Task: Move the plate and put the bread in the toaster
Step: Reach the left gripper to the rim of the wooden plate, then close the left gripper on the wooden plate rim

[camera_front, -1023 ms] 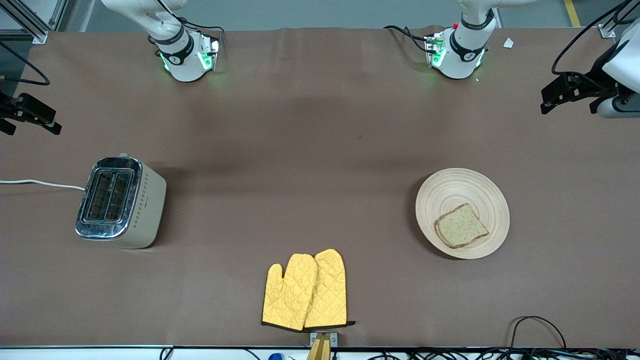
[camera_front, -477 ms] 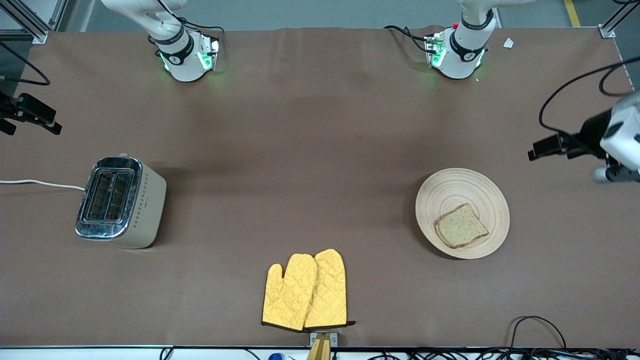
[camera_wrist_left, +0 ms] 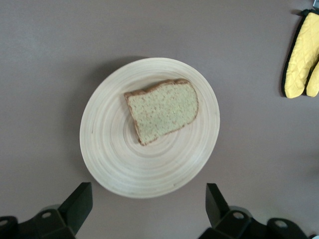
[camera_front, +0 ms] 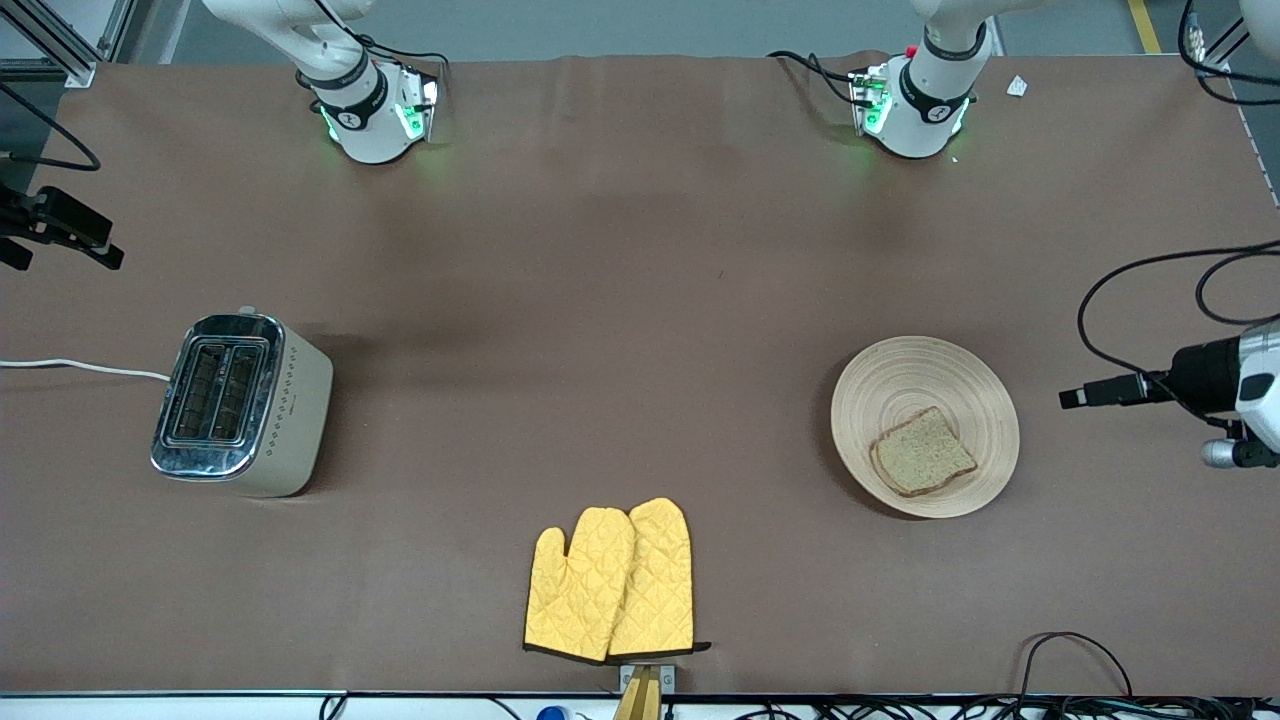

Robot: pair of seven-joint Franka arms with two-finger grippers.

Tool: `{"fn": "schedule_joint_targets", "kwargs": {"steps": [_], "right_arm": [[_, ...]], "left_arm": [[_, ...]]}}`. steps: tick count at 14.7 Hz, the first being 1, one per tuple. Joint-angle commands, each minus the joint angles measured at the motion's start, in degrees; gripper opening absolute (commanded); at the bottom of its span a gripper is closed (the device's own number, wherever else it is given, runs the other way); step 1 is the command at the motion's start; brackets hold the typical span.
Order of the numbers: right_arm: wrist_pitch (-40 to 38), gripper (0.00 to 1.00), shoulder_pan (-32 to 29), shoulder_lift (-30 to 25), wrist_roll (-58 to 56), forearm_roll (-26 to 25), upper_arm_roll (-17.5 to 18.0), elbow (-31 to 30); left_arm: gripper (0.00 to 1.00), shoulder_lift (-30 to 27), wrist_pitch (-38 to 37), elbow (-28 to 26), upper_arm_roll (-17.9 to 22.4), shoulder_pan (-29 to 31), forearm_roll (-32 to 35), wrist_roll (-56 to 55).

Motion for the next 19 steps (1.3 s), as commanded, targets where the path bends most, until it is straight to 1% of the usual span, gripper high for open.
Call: {"fn": "schedule_joint_targets", "kwargs": {"steps": [1, 2, 4, 5, 6, 9, 10, 12, 14, 15, 16, 19], "right_arm": [[0.3, 1.0, -0.3, -1.6, -0.3, -0.9, 0.3, -1.5], [0.4, 1.0, -0.3, -1.6, -0.3, -0.9, 0.3, -1.5], [0.3, 1.0, -0.4, -1.6, -0.3, -0.9, 0.3, -1.5], [0.4, 1.0, -0.3, -1.6, -0.3, -0.9, 0.3, -1.5], [0.4, 1.0, -0.3, -1.6, -0.3, -0.9, 0.3, -1.5], [0.3, 1.0, -0.4, -1.6, -0.3, -0.9, 0.3, -1.5], [0.4, 1.0, -0.4, -1.6, -0.3, -0.9, 0.3, -1.5], [0.4, 1.0, -0.3, -1.6, -0.3, -0.9, 0.3, -1.5], [0.4, 1.0, -0.4, -1.6, -0.3, -0.9, 0.3, -1.5], [0.3, 1.0, -0.3, -1.6, -0.3, -0.9, 0.3, -1.5], [0.4, 1.0, -0.4, -1.6, -0.3, -0.9, 0.3, -1.5], [0.3, 1.0, -0.3, -1.6, -0.3, -0.9, 0.3, -1.5]], "left_arm": [[1.0, 4.6, 2.1, 1.4, -0.2, 2.5, -3.4, 5.2], [1.0, 6.4, 2.6, 1.4, -0.2, 3.8, -4.0, 7.0], [1.0, 10.0, 3.3, 0.5, -0.3, 6.2, -9.1, 14.8], [1.0, 10.8, 4.6, -1.2, -0.2, 7.0, -11.7, 18.6], [1.0, 11.3, 6.6, -2.8, -0.2, 7.6, -13.0, 21.7], [0.99, 14.4, 7.3, -3.2, -0.3, 8.7, -15.4, 26.3], [0.96, 15.5, 7.4, -3.1, -0.3, 9.1, -17.2, 28.8], [0.86, 18.5, 7.5, -2.9, -0.2, 10.0, -20.9, 34.4], [0.75, 20.0, 7.5, -2.9, -0.2, 10.1, -22.2, 37.2], [0.68, 20.3, 7.5, -2.9, -0.3, 10.1, -22.3, 37.5], [0.63, 20.6, 7.5, -2.9, -0.3, 10.1, -22.9, 37.5], [0.56, 21.6, 7.4, -2.9, -0.3, 10.1, -24.7, 37.6]]}}
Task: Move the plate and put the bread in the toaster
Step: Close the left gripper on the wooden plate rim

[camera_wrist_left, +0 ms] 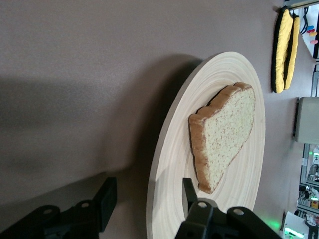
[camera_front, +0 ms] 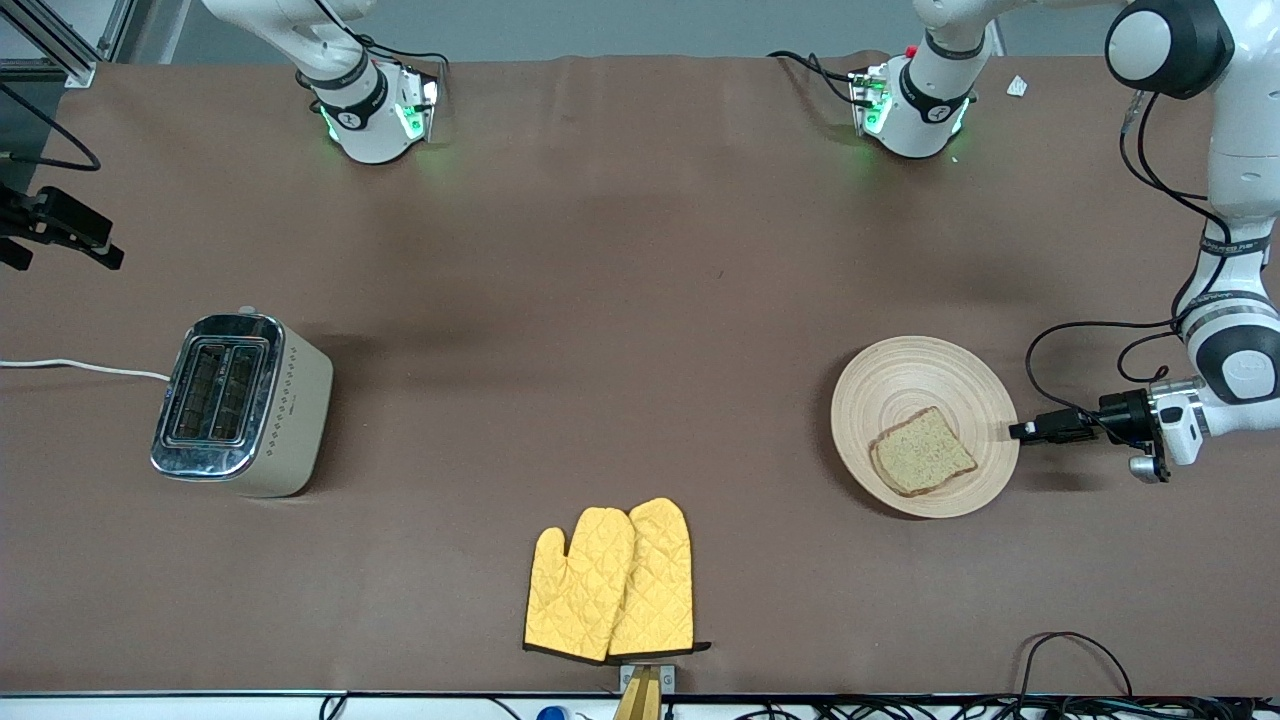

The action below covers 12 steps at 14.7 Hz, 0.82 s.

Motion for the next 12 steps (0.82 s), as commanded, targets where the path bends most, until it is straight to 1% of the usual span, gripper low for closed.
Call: {"fn": "schedule_joint_targets", "kwargs": {"steps": [1, 4, 7, 11, 12], "right_arm": [[0.3, 1.0, -0.4, -1.6, -0.3, -0.9, 0.3, -1.5], [0.3, 1.0, -0.4, -1.6, -0.3, -0.9, 0.3, -1.5], [0.3, 1.0, -0.3, -1.6, -0.3, -0.9, 0.3, -1.5], [0.3, 1.0, -0.4, -1.6, -0.3, -0.9, 0.3, -1.5], [0.2, 1.0, -0.4, -1.6, -0.3, -0.9, 0.3, -1.5]], "left_arm": [[0.52, 0.4, 0.3, 0.0, -0.3, 0.2, -1.4, 0.9], [0.39, 0.3, -0.3, 0.0, -0.3, 0.2, -1.3, 0.9], [0.2, 0.4, -0.6, -0.2, -0.3, 0.2, -1.2, 1.2], [0.07, 0.7, -2.1, 0.0, -0.4, 0.3, -1.2, 1.3], [0.07, 0.6, -2.1, 0.1, -0.4, 0.2, -0.9, 1.4]]}}
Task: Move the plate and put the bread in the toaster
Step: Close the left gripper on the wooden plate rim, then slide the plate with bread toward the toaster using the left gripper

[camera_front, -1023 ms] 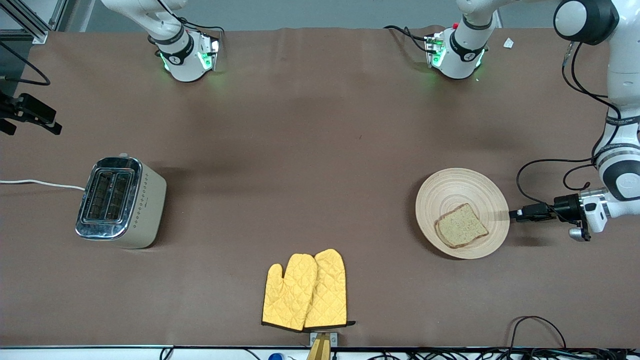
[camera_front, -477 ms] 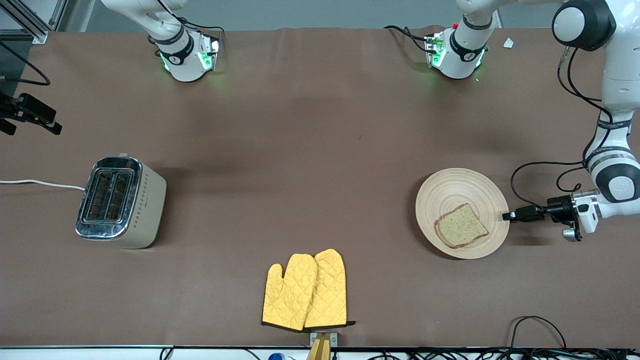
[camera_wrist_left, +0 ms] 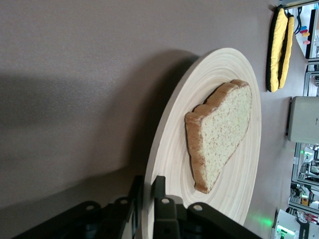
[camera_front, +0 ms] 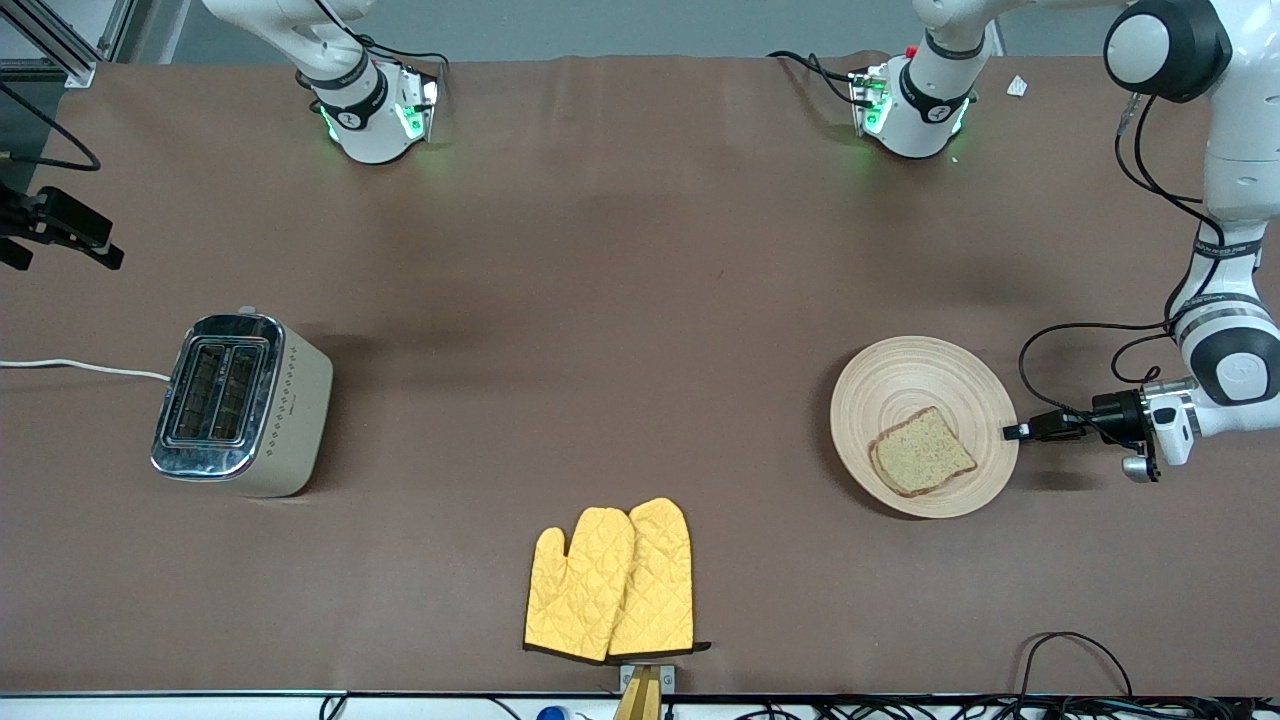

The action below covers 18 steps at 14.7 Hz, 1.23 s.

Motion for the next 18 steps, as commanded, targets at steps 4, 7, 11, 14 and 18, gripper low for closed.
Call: {"fn": "schedule_joint_targets", "kwargs": {"steps": [4, 7, 11, 14, 18], "right_arm": [[0.9, 1.0, -0.1, -1.6, 0.2, -0.9, 0.5, -1.4], [1.1, 1.0, -0.4, -1.6, 0.2, -0.9, 0.4, -1.4], [1.1, 1.0, -0.4, -1.6, 0.2, -0.9, 0.4, -1.4], [0.9, 1.0, -0.4, -1.6, 0.2, -0.9, 0.3, -1.3], [0.7, 1.0, -0.5, -1.6, 0.1, -0.9, 0.2, -1.2]], "left_arm": [[0.03, -0.4, -2.9, 1.4, -2.5, 0.0, -0.2, 0.9], [0.03, -1.6, -3.5, 1.8, -8.0, 0.0, -0.7, 0.4], [0.03, -4.0, -2.0, 1.0, -14.3, -0.6, -0.9, -1.7], [0.03, -6.4, 3.5, -2.3, -19.8, -1.5, -0.8, -5.6], [0.01, -7.0, 13.8, -6.0, -27.7, -4.3, -0.9, -11.0]]}}
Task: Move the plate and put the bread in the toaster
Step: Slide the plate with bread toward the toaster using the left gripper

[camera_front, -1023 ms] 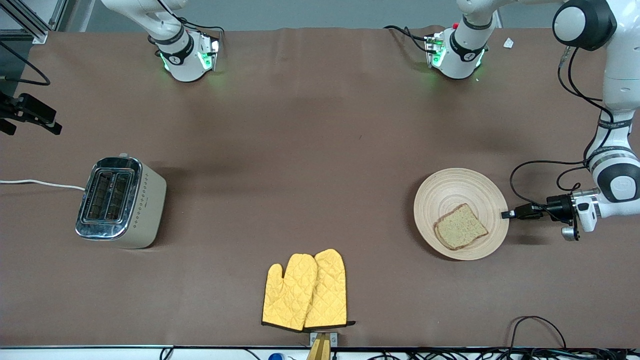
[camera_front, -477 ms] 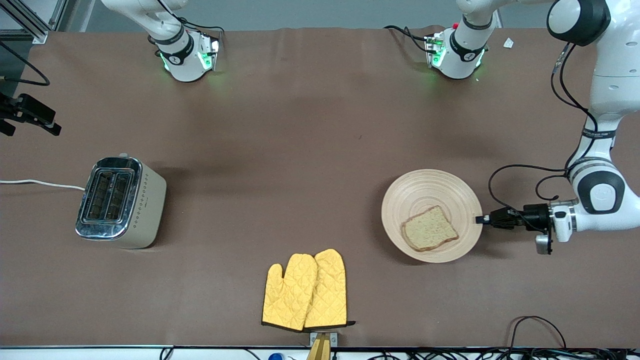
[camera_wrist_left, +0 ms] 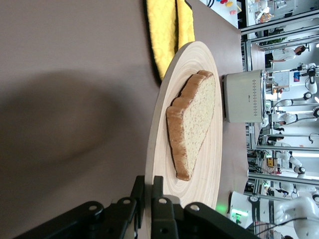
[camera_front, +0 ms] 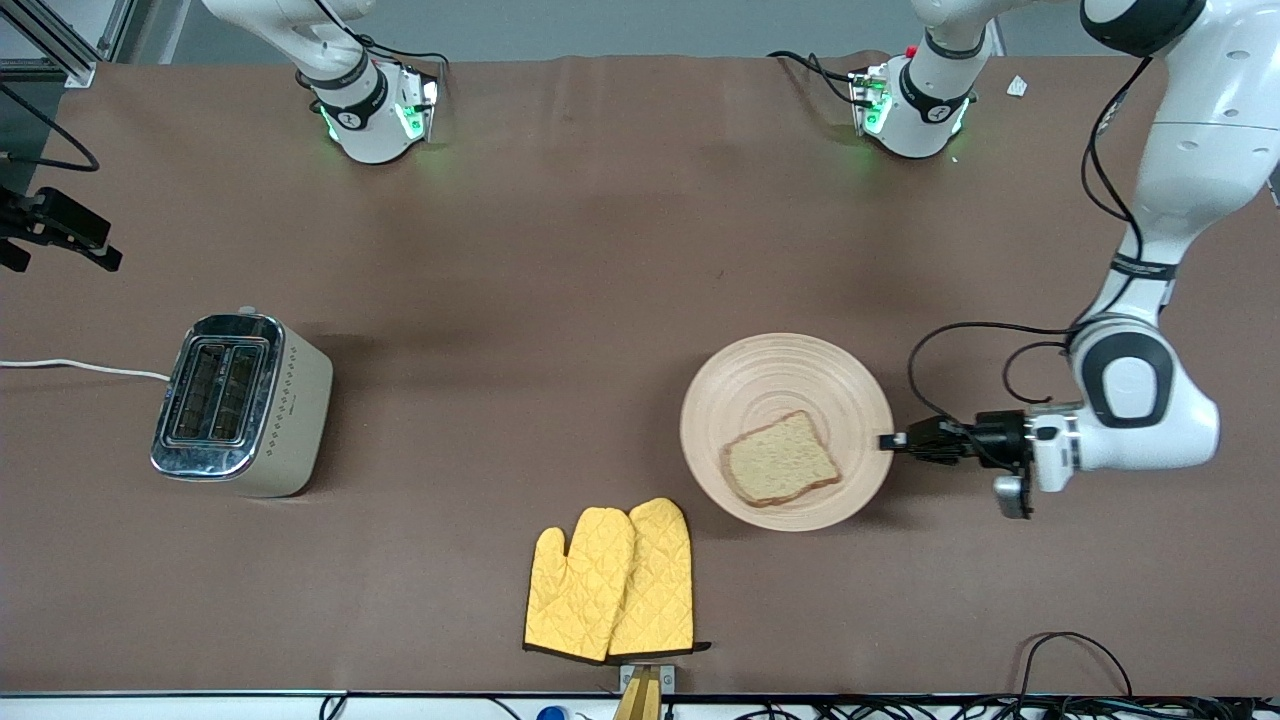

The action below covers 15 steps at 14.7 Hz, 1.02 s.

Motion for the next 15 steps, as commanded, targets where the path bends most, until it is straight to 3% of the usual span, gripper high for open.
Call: {"fn": "schedule_joint_targets", "kwargs": {"steps": [1, 9, 15], "right_arm": [[0.2, 1.0, -0.4, -1.4, 0.1, -0.9, 0.3, -1.2], [0.7, 1.0, -0.6, -1.0, -0.2, -1.1, 0.2, -0.4], [2.0, 1.0, -2.7, 0.3, -0.6, -0.9, 0.3, -0.1]], "left_arm": [[0.01, -2.0, 5.7, -4.0, -3.4, -2.7, -1.0, -2.1], [0.01, 3.4, 14.5, -4.1, -3.7, -16.7, -10.4, -2.3], [0.03, 7.2, 15.9, -4.0, -3.7, -19.8, -14.3, -0.7]]}}
